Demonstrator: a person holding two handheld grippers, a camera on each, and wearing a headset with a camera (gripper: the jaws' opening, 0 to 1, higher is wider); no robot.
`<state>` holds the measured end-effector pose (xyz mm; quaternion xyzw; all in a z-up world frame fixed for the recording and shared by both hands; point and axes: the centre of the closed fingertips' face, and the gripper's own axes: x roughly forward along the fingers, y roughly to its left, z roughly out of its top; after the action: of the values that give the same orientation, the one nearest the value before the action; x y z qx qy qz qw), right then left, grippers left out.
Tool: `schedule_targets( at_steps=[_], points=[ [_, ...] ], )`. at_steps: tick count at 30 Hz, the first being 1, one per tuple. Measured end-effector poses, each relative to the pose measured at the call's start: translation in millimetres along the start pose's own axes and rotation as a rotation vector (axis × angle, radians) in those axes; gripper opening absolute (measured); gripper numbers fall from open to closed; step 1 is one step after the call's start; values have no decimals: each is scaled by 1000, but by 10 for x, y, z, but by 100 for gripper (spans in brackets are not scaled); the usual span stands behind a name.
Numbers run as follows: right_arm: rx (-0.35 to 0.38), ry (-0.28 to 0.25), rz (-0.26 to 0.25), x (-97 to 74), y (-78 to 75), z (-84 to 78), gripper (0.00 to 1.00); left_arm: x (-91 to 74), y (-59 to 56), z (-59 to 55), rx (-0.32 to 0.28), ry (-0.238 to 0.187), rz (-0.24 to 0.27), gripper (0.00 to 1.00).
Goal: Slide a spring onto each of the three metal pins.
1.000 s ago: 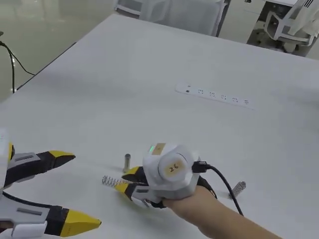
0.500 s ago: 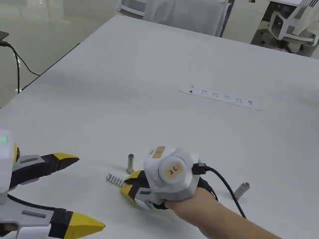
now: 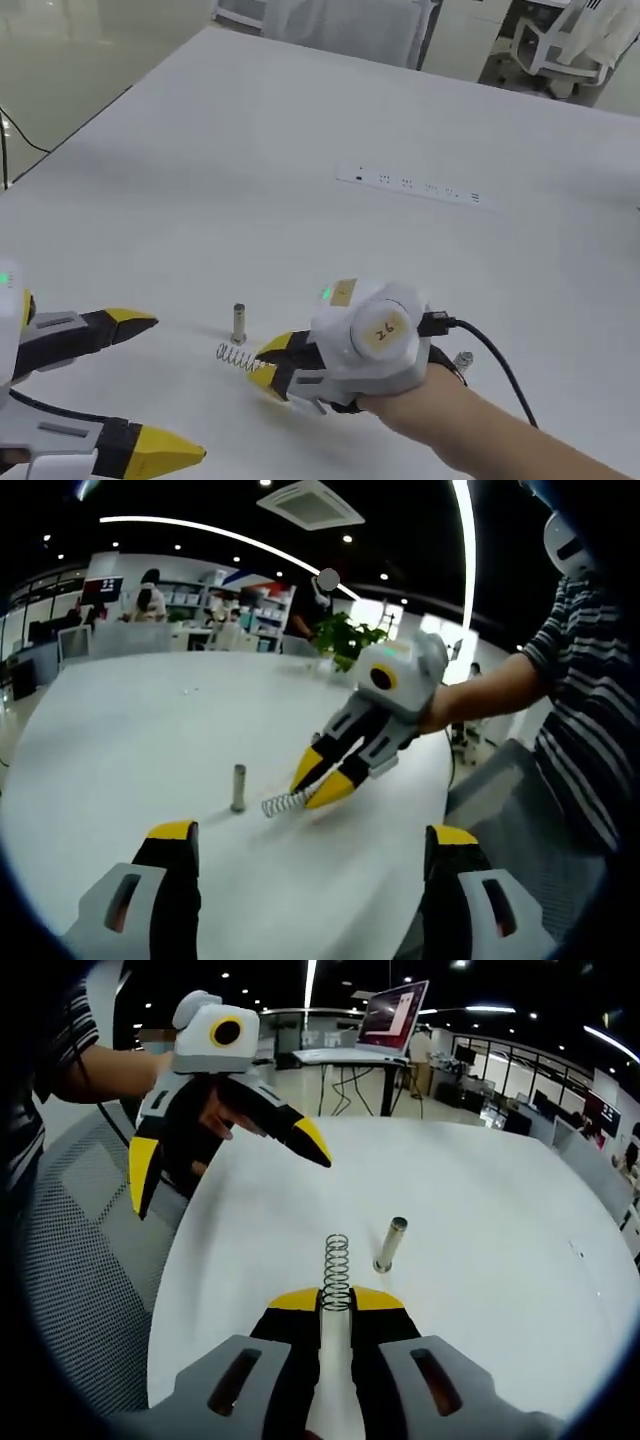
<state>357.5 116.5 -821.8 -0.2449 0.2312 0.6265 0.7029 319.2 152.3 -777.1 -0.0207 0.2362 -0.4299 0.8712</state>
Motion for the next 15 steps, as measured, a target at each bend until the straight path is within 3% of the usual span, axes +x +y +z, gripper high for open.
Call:
schedule_targets(
  at_steps=[6,15],
  points=[
    [-20,18,-10,-212,8,-70,7,76,-93,5,17,17,-42,88],
    [-39,-5,-5,-513,110,-89,7,168,-170,50,30,20,-89,84]
  ],
)
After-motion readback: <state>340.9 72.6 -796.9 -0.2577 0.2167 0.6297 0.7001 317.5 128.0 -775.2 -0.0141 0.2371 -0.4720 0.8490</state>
